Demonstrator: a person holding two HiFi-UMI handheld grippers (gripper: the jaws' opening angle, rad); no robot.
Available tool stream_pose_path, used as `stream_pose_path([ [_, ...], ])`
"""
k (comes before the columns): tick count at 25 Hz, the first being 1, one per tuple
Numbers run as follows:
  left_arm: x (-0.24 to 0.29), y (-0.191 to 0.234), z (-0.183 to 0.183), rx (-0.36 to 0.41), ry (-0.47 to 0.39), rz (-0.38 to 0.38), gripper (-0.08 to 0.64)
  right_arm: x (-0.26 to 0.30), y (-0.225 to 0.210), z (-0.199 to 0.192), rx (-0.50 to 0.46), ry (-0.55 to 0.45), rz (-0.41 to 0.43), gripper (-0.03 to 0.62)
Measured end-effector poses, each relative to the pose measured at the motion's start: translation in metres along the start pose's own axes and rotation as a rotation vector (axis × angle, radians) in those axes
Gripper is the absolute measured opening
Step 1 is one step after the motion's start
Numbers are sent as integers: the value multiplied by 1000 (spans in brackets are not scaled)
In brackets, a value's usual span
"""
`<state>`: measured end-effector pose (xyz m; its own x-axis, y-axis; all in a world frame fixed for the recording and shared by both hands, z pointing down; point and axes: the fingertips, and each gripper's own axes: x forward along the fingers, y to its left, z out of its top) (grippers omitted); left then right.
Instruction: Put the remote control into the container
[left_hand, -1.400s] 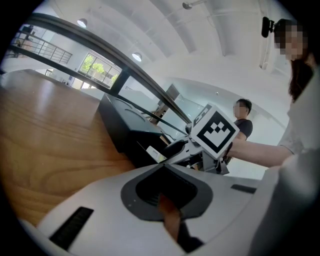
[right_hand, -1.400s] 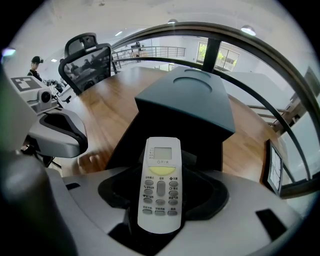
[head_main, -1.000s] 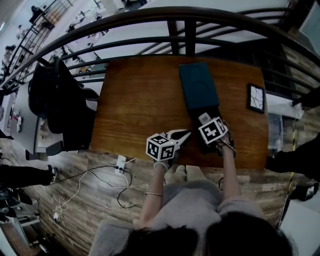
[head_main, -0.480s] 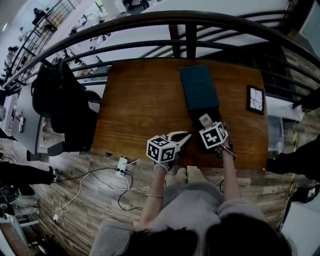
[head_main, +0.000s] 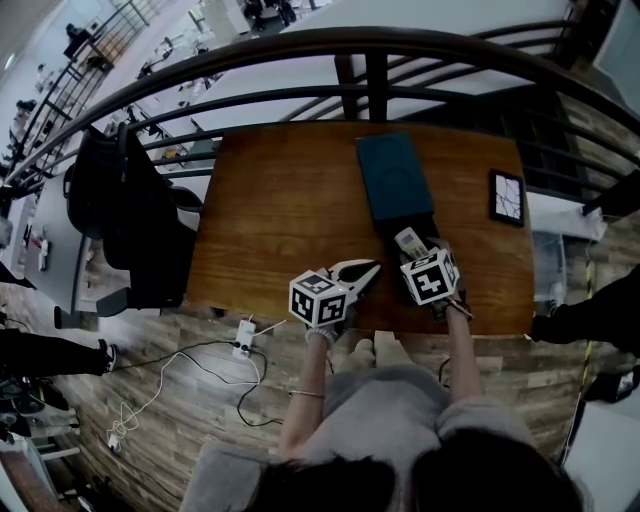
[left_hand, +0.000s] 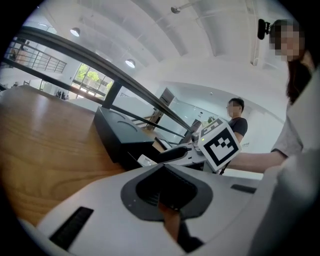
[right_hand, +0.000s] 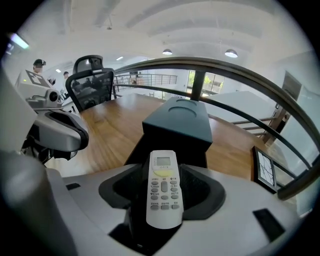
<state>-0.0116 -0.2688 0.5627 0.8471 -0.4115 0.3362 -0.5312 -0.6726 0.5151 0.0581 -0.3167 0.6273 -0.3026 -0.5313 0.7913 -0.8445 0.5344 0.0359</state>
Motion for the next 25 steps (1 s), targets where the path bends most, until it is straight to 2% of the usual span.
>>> stream_pose_path([
  [3, 1, -6, 3, 23, 0, -9, 3, -11, 6, 3, 34, -25, 28, 239],
  [8, -1, -19, 11, 67, -22, -27, 3, -28, 8, 13, 57, -104, 25, 144],
  [13, -3, -30, 18, 108, -44, -46, 3, -49, 14, 26, 93, -172, 62, 91],
  [25, -12, -62, 44, 195, -146, -76, 3, -95, 25, 54, 139, -365, 204, 44],
])
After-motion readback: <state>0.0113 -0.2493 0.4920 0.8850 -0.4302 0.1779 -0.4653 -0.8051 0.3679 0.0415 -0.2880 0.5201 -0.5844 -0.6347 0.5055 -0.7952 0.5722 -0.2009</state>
